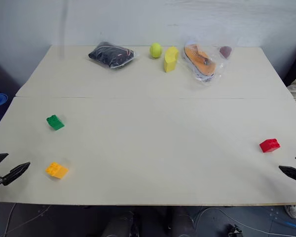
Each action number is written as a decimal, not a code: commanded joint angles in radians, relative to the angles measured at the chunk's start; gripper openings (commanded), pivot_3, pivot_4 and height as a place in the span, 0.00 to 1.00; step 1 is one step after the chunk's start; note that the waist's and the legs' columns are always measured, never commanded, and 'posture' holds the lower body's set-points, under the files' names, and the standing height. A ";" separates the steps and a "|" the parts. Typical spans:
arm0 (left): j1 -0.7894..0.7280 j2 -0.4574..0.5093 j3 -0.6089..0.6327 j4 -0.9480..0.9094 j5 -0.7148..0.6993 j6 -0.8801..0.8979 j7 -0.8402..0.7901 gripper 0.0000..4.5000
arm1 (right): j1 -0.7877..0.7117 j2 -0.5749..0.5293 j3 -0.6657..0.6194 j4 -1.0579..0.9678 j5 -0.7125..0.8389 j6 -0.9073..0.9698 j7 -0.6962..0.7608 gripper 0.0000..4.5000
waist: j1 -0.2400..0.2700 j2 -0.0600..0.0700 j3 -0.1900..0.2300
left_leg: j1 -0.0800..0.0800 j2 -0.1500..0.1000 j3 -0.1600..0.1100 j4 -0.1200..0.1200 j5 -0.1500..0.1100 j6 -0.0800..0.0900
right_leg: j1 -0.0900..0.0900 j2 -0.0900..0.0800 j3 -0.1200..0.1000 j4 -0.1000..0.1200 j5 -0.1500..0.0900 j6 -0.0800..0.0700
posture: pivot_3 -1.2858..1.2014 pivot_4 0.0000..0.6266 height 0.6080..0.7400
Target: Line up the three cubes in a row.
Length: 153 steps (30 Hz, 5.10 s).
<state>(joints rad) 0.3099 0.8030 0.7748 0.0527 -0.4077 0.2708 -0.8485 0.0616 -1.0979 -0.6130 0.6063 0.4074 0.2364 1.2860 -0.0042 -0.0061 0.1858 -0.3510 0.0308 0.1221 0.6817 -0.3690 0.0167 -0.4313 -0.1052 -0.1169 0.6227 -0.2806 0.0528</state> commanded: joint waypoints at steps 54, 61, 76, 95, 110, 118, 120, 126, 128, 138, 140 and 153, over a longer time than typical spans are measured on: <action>-0.694 0.256 -0.468 -0.581 -0.538 0.534 -0.137 0.99 | -0.500 0.066 0.230 0.161 -0.081 0.149 -0.263 1.00 | -0.016 0.006 0.000 | 0.000 0.000 0.001 0.002 0.012 -0.003 | 0.001 0.009 0.006 0.005 0.000 0.000 | 0.52 0.24 1.00; -0.710 0.252 -0.482 -0.573 -0.524 0.525 -0.140 0.99 | -0.487 0.045 0.259 0.154 -0.102 0.141 -0.202 1.00 | -0.019 0.006 0.000 | 0.000 0.000 0.001 0.002 0.012 -0.003 | 0.001 0.010 0.006 0.005 0.000 0.000 | 0.52 0.24 1.00; -0.751 0.247 -0.504 -0.573 -0.516 0.518 -0.141 1.00 | -0.505 0.031 0.318 0.201 -0.153 0.059 -0.129 0.33 | -0.018 0.006 0.000 | 0.000 0.000 0.001 0.002 0.012 -0.003 | 0.001 0.010 0.006 0.005 0.000 0.000 | 0.52 0.24 1.00; -0.757 0.241 -0.646 -0.612 -0.441 0.446 -0.264 1.00 | -0.650 0.190 0.727 -0.474 -0.114 -0.036 0.285 0.33 | -0.009 0.007 0.000 | -0.001 0.000 0.000 0.002 0.013 -0.005 | -0.001 0.011 0.005 0.006 0.000 0.000 | 0.52 0.24 1.00; -0.787 0.214 -0.677 -0.600 -0.401 0.438 -0.257 1.00 | -0.823 0.334 0.883 -0.077 -0.250 -0.346 0.315 0.33 | -0.002 0.006 0.001 | -0.002 0.000 -0.001 0.004 0.013 -0.004 | -0.001 0.011 0.003 0.006 0.000 0.000 | 0.52 0.24 1.00; -0.701 0.241 -0.584 -0.591 -0.399 0.452 -0.223 1.00 | -0.847 0.352 0.849 -0.045 -0.256 -0.339 0.296 0.88 | -0.005 0.006 0.001 | -0.002 0.001 -0.001 0.004 0.013 -0.004 | -0.001 0.011 0.004 0.006 0.000 0.000 | 0.52 0.24 1.00; -0.642 0.250 -0.532 -0.583 -0.377 0.445 -0.206 1.00 | -0.846 0.343 0.833 -0.071 -0.243 -0.330 0.297 0.99 | -0.005 0.006 0.001 | -0.002 0.001 -0.002 0.004 0.013 -0.004 | -0.001 0.011 0.004 0.006 0.000 0.000 | 0.52 0.24 1.00; -0.298 0.176 -0.171 -0.614 -0.318 0.485 -0.091 1.00 | -0.839 0.319 0.752 -0.290 -0.113 -0.154 0.292 0.99 | -0.015 0.006 0.001 | -0.002 0.002 -0.002 0.004 0.013 -0.004 | -0.001 0.010 0.003 0.007 0.000 0.000 | 0.52 0.24 1.00; -0.163 0.121 -0.046 -0.626 -0.283 0.489 -0.063 1.00 | -0.833 0.318 0.729 -0.395 -0.044 -0.049 0.282 0.99 | -0.024 0.006 0.001 | -0.002 0.002 -0.003 0.004 0.013 -0.004 | -0.001 0.010 0.002 0.006 0.000 0.000 | 0.52 0.24 1.00; 0.144 -0.089 0.235 -0.536 -0.217 0.407 0.035 1.00 | -0.834 0.381 0.710 -0.742 0.178 0.267 0.190 0.99 | -0.014 0.005 0.000 | -0.001 0.002 -0.005 0.003 0.009 -0.002 | 0.000 0.005 -0.001 0.005 -0.001 -0.001 | 0.52 0.24 1.00; 0.096 -0.049 0.236 -0.483 -0.226 0.413 0.048 1.00 | -0.846 0.393 0.713 -0.743 0.181 0.276 0.179 0.99 | -0.005 0.004 -0.001 | -0.001 0.001 -0.006 0.003 0.008 -0.001 | 0.000 0.004 -0.002 0.005 -0.001 -0.002 | 0.52 0.24 1.00; -0.416 0.284 -0.231 0.163 0.023 0.109 -0.065 1.00 | -0.830 0.404 0.703 -0.789 0.180 0.289 0.124 0.99 | -0.014 0.001 -0.002 | -0.003 0.000 -0.003 0.003 0.007 0.001 | -0.002 0.004 -0.003 0.006 -0.001 -0.001 | 0.52 0.24 1.00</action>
<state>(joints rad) -0.0714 1.0526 0.5790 0.1331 -0.4260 0.4622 -0.8612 -0.7644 -0.6811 0.1125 -0.1477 0.5730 0.5263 1.4153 -0.0185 -0.0047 0.1837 -0.3554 0.0314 0.1198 0.6845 -0.3618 0.0172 -0.4345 -0.1010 -0.1200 0.6296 -0.2813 0.0515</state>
